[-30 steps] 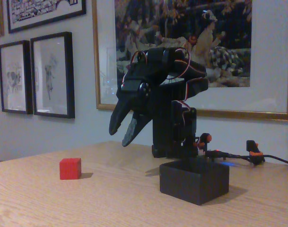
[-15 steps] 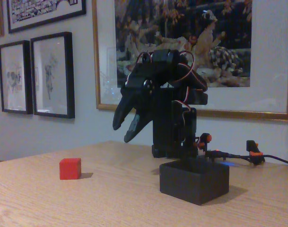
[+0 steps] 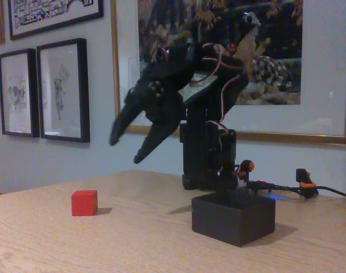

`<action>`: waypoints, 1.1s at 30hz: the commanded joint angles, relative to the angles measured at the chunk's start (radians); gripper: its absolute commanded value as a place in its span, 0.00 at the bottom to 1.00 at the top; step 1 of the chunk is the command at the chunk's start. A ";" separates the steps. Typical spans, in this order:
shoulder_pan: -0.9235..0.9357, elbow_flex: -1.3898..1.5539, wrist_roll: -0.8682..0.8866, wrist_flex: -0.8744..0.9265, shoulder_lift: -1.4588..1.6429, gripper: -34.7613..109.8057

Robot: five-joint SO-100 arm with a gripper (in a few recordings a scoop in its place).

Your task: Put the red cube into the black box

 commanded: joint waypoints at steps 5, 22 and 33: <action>-0.172 -0.095 -0.156 -0.051 -0.156 0.43; -0.199 -0.222 -0.236 -0.071 -0.518 0.49; -0.230 -0.307 -0.261 -0.097 -0.660 0.48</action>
